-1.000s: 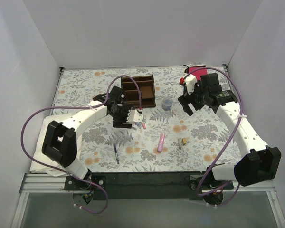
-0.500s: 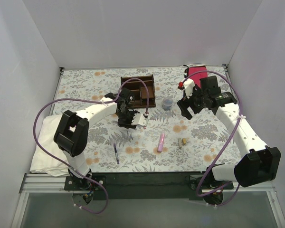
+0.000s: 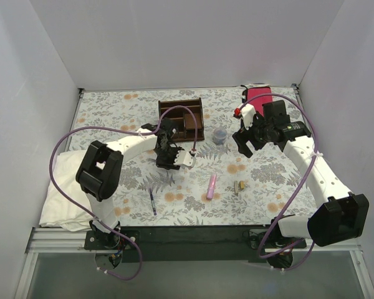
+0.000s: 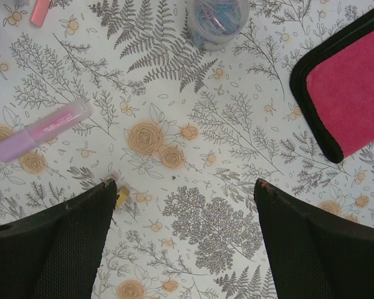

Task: Sort the stationery into containers
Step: Pick up the pen from the center of the board, then place the pen in the storage box, then pick up the pen from the center of the board.

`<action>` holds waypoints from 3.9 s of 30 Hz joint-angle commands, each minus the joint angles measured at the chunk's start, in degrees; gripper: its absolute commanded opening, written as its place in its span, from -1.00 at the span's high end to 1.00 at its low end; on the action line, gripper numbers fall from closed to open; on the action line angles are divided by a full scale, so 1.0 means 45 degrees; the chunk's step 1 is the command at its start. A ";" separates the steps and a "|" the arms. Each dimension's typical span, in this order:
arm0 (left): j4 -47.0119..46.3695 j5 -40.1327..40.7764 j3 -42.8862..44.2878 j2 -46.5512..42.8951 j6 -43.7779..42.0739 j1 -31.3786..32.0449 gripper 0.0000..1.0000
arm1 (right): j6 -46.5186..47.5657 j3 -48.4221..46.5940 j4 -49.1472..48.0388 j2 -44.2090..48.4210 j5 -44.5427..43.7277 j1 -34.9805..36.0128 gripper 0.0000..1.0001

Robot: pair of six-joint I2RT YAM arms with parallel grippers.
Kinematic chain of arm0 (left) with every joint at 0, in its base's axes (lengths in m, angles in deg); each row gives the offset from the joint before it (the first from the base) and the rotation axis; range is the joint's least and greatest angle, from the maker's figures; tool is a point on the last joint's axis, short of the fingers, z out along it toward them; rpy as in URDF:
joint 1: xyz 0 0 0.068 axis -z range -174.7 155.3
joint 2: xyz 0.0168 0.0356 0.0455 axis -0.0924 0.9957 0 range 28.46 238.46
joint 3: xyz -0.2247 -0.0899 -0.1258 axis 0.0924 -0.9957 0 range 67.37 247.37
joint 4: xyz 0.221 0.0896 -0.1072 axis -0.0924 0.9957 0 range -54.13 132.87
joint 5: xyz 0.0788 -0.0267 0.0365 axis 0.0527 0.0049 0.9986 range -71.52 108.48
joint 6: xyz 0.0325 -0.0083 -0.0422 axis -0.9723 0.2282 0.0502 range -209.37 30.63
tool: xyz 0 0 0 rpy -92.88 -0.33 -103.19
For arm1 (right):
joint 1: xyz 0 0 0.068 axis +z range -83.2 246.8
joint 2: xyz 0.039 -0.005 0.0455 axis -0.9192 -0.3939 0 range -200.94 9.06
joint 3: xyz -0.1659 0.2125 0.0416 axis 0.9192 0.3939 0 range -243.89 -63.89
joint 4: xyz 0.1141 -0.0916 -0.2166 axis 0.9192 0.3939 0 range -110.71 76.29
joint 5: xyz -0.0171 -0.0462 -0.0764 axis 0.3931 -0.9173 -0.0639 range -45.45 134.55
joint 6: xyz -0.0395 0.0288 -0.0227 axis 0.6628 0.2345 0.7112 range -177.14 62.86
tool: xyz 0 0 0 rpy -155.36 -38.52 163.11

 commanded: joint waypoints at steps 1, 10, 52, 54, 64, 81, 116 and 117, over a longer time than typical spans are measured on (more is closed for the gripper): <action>-0.0472 0.0039 -0.0288 0.0282 0.0025 0.0050 0.28 | -0.0051 0.0098 -0.0036 0.0296 0.0194 0.0046 -0.89; 0.0947 0.0039 0.1096 0.1823 0.0534 0.0031 0.47 | 0.0008 -0.0274 0.0178 0.0042 0.0136 0.0046 -0.87; -1.7536 -0.7794 0.0864 -0.2083 1.9282 -0.4657 1.00 | -0.2218 -0.1700 -0.0308 -0.0700 -0.0763 0.0046 -0.93; -1.7854 -0.7774 0.1310 -0.1460 1.9692 -0.4657 1.00 | -0.2355 -0.1621 -0.0309 -0.0661 -0.0801 0.0046 -0.95; -2.0159 -0.7559 0.2269 0.1023 2.0006 -0.4579 1.00 | -0.2824 -0.1757 -0.0192 -0.0680 -0.1250 0.0046 -0.96; -2.1761 -0.8066 0.2526 0.3349 2.0065 -0.4520 1.00 | -0.2434 -0.3183 0.0706 -0.2027 -0.1856 0.0046 -0.96; 0.2362 -0.8618 0.4550 -0.1694 -0.2576 -0.4325 -0.30 | -0.1868 -0.2831 0.0471 -0.2516 -0.0276 0.0046 -0.94; 0.4737 -0.8266 0.4981 -0.1323 -0.3694 -0.4286 -0.26 | -0.1790 -0.2890 0.0472 -0.2555 -0.0081 0.0065 -0.93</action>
